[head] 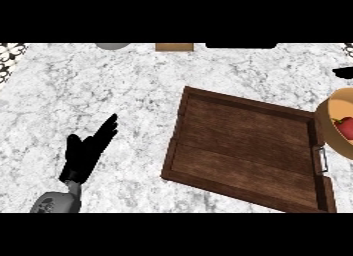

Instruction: Pick the bell pepper from the tray and place it in the pot

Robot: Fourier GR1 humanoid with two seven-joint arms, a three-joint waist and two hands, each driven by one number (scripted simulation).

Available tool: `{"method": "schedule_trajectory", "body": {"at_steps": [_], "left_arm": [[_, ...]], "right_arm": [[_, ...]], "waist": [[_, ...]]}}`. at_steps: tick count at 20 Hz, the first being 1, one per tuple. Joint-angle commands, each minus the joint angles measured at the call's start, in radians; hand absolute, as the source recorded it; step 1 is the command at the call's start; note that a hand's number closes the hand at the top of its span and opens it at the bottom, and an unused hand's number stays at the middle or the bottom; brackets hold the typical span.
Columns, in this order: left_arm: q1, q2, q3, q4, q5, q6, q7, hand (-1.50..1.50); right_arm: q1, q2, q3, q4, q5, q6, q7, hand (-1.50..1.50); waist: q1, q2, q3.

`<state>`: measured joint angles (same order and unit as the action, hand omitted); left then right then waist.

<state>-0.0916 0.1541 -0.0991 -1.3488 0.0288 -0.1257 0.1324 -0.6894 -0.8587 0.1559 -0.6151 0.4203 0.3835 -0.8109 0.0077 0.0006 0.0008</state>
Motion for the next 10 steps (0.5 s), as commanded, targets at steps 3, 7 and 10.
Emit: {"method": "schedule_trajectory", "body": {"at_steps": [3,7,10], "left_arm": [[-0.017,0.012,0.016,-0.017,0.011,-0.005,0.023,0.0],[-0.004,0.006,0.003,-0.005,0.003,-0.016,-0.008,0.0],[0.001,-0.016,-0.024,-0.025,-0.026,0.011,0.009,0.0]], "right_arm": [[-0.087,0.024,-0.215,0.109,-0.283,0.233,0.092,-1.5],[-0.149,-0.072,-0.324,0.22,-0.385,0.29,0.172,-1.5],[-0.183,-0.133,-0.387,0.294,-0.445,0.347,0.212,-1.5]], "waist": [[-0.003,-0.003,-0.001],[0.011,0.007,0.0],[0.021,0.01,0.002]]}}
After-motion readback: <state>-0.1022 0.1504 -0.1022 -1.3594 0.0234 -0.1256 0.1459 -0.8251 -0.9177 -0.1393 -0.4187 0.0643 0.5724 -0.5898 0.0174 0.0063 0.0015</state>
